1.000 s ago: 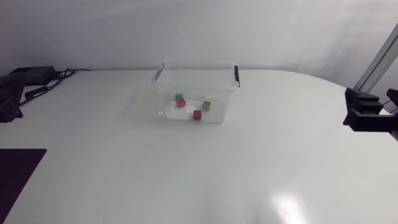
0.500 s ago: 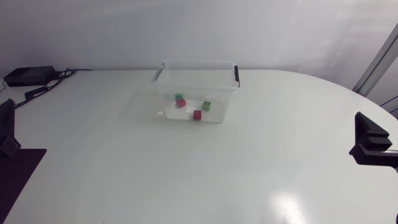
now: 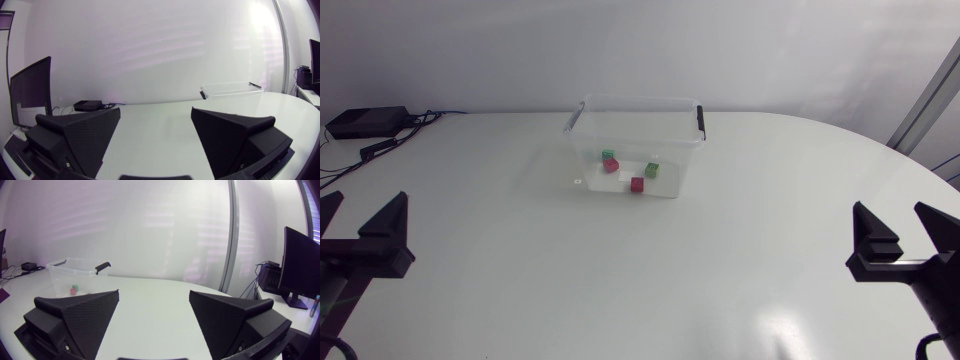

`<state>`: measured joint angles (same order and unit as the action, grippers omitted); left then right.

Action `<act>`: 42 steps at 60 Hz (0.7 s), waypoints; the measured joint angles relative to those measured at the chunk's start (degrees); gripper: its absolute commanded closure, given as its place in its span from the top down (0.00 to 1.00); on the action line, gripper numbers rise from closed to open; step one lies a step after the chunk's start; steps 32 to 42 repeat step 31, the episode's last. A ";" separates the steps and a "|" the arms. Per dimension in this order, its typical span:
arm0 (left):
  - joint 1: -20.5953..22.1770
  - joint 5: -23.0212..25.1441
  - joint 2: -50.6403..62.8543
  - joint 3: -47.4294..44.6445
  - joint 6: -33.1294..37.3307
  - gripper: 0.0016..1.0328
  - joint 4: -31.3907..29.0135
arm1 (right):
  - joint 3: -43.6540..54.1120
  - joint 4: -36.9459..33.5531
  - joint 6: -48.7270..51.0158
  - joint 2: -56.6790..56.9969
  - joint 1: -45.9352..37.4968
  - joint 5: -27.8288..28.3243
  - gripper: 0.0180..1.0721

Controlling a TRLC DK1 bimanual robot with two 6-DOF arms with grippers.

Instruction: Place the duplo bricks in the container

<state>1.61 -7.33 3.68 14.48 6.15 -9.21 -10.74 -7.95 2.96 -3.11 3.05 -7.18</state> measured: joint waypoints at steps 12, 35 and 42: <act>-0.59 3.26 -1.49 -6.27 -2.08 0.95 4.00 | 4.42 3.41 -0.63 1.29 -1.27 3.21 0.96; -1.18 6.95 -3.30 -13.27 -4.90 0.95 8.31 | 9.53 6.91 -1.68 2.82 -2.80 6.99 0.96; -1.18 6.95 -3.30 -13.27 -4.90 0.95 8.31 | 9.53 6.91 -1.68 2.82 -2.80 6.99 0.96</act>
